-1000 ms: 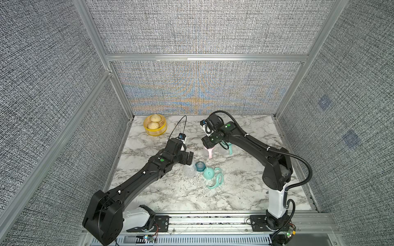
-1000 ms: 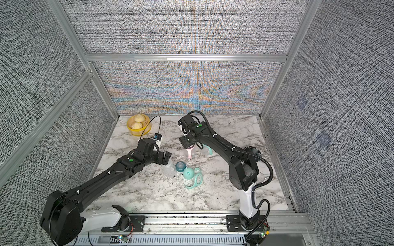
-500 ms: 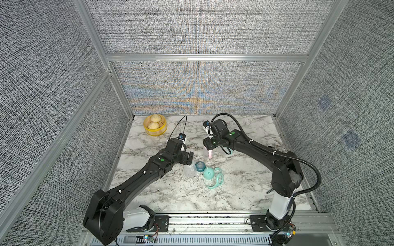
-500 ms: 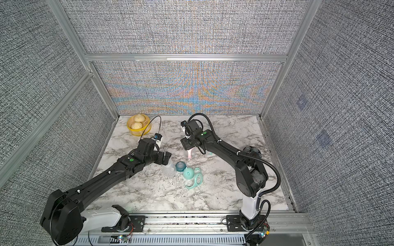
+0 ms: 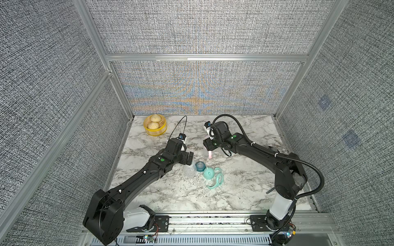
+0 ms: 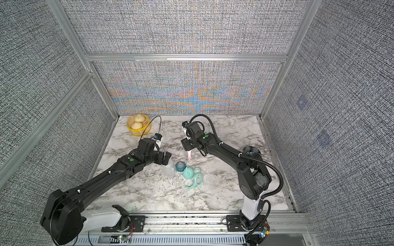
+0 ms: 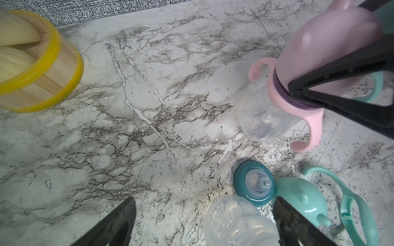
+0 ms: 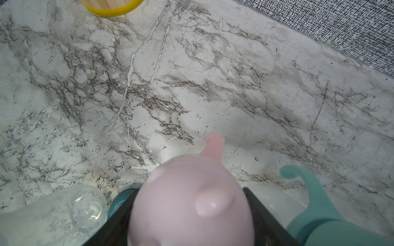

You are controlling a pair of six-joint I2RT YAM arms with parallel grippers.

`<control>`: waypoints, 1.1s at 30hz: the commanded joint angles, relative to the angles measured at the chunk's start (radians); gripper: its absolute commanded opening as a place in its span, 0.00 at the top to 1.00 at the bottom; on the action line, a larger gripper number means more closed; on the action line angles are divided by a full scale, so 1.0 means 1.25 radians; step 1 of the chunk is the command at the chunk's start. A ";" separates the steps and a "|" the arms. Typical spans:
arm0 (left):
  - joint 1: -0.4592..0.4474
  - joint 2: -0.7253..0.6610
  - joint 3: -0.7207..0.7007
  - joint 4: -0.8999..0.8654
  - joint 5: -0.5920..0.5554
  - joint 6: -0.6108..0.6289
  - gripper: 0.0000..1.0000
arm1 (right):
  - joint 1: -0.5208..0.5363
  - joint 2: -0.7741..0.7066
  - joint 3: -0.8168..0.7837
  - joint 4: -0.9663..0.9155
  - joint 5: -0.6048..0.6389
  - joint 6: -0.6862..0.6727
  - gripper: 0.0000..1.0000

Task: Assemble the baby bottles
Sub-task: Close the lid on the baby bottle.

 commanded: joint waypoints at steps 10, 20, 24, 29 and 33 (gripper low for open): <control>0.001 0.004 0.002 0.006 -0.009 0.001 0.00 | 0.003 -0.017 -0.098 -0.026 -0.007 0.036 0.29; 0.002 0.007 0.007 0.004 -0.008 0.004 0.00 | 0.007 -0.007 -0.127 -0.041 0.017 0.039 0.29; 0.001 0.003 0.004 0.001 -0.013 0.001 0.00 | 0.008 -0.020 -0.131 -0.071 0.034 0.040 0.29; 0.000 0.003 0.007 0.009 -0.011 -0.006 0.00 | 0.008 -0.021 -0.111 -0.087 0.036 0.039 0.28; 0.002 0.002 0.015 0.008 -0.012 -0.009 0.00 | 0.008 -0.012 -0.081 -0.090 0.038 0.046 0.27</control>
